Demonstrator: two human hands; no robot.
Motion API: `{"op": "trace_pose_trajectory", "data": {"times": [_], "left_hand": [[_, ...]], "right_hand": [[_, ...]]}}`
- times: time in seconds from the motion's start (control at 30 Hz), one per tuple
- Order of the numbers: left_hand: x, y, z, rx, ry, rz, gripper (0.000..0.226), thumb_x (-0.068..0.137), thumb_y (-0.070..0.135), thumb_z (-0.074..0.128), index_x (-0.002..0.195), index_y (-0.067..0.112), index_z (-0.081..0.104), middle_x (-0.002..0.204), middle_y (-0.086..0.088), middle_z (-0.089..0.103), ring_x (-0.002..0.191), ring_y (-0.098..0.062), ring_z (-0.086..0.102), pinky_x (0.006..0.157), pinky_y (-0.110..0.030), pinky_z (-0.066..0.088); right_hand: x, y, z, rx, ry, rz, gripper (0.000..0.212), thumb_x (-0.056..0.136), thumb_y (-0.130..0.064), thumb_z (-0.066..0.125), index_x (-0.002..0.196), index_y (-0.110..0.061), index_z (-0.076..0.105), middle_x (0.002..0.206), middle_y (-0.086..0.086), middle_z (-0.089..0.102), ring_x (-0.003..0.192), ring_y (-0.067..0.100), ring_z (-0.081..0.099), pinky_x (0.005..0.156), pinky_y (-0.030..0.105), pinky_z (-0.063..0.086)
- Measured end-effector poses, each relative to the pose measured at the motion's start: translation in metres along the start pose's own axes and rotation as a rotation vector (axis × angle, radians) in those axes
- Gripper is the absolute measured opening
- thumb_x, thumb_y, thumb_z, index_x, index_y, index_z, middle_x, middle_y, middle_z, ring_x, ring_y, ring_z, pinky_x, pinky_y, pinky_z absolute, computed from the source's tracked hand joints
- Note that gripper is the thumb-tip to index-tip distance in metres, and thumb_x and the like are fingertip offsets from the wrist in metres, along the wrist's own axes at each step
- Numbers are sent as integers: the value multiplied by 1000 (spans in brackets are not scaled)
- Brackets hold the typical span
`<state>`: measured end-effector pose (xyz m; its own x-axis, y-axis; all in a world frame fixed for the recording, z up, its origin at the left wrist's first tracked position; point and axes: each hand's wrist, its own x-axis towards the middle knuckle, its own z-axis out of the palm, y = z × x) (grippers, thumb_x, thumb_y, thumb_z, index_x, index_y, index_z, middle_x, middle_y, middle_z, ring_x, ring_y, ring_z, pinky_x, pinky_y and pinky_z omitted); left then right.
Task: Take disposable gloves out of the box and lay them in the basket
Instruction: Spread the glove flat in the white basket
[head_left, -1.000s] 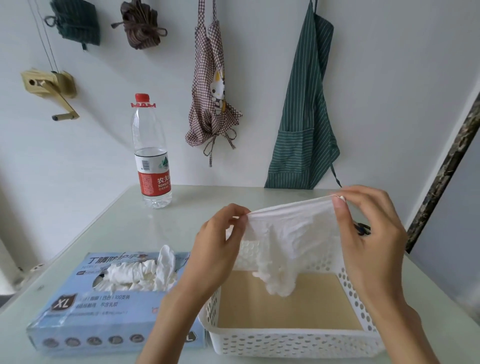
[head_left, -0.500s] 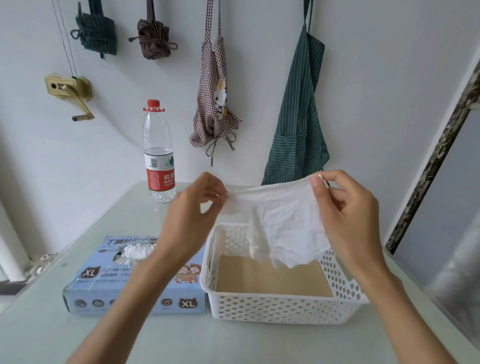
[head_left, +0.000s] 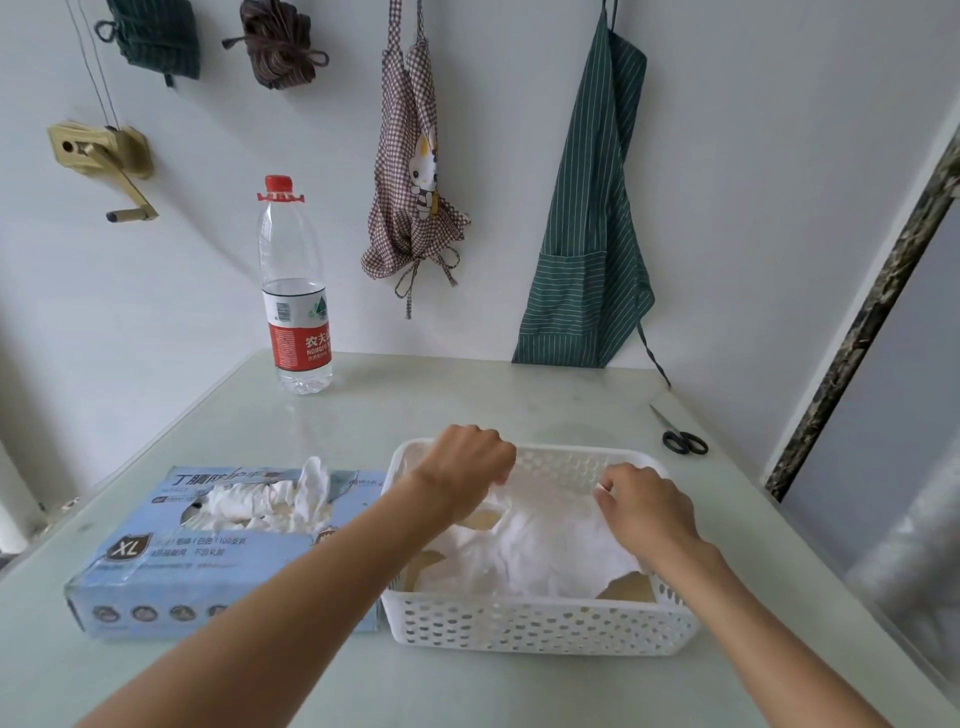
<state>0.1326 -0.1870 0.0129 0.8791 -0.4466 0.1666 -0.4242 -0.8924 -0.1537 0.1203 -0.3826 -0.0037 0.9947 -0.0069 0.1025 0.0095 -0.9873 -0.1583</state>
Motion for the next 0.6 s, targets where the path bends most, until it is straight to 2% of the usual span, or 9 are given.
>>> {"op": "trace_pose_trajectory", "data": {"times": [0.13,0.2,0.23,0.33,0.4,0.47,0.5,0.53,0.6], "left_hand": [[-5,2,4,-103,6,98,31,94,10,53,119,27,60,131,8,57,117,-17,53,87,-32,44],[-13,-1,0,-136,27,117,24,92,20,58,113,30,62,127,12,58,113,-12,53,80,-27,42],[-17,-3,-1,-134,-7,118,21,91,25,61,110,32,64,122,13,60,109,-11,55,75,-24,39],[-25,-7,2,-135,-266,114,27,89,35,63,114,30,64,121,10,63,108,-12,58,76,-22,38],[-28,-7,8,-107,-410,101,41,88,41,63,126,27,57,130,6,57,117,-16,53,87,-26,38],[-29,-9,13,-55,-466,88,50,86,40,65,133,26,51,135,3,52,124,-19,47,96,-30,36],[-29,-10,15,-27,-462,85,53,86,37,66,134,26,49,136,3,51,125,-19,46,98,-31,35],[-28,-11,16,6,-446,84,53,86,33,67,135,25,48,136,3,51,125,-19,46,98,-31,36],[-27,-14,18,75,-395,91,52,86,28,67,134,24,49,135,2,52,123,-19,47,97,-31,37]], "right_hand": [[0,-1,1,-72,-38,-30,25,102,-30,38,112,-15,55,113,4,64,103,25,59,75,30,41],[-2,0,0,-90,-134,-56,29,100,-30,44,124,-15,47,116,3,62,105,25,59,77,31,42],[-3,2,-1,-109,-188,-74,34,98,-24,47,130,-14,40,111,3,61,100,24,59,71,29,43],[-8,4,0,-163,-250,-104,53,91,0,44,140,-5,23,74,-2,41,68,17,47,48,23,27],[-11,4,-1,-214,-222,-122,60,89,7,40,143,-2,18,69,-1,33,60,15,39,45,22,22],[-14,3,-3,-253,-208,-152,60,87,9,42,142,-3,21,82,2,47,69,18,41,48,23,24],[-16,3,-4,-261,-202,-173,56,87,9,45,138,-6,28,99,5,53,76,19,41,50,23,25],[-16,3,-6,-260,-193,-198,51,86,9,47,132,-10,36,114,5,52,81,19,39,50,22,24],[-14,5,-6,-239,-204,-253,46,84,8,51,122,-17,48,124,2,44,86,16,40,55,20,28]]}}
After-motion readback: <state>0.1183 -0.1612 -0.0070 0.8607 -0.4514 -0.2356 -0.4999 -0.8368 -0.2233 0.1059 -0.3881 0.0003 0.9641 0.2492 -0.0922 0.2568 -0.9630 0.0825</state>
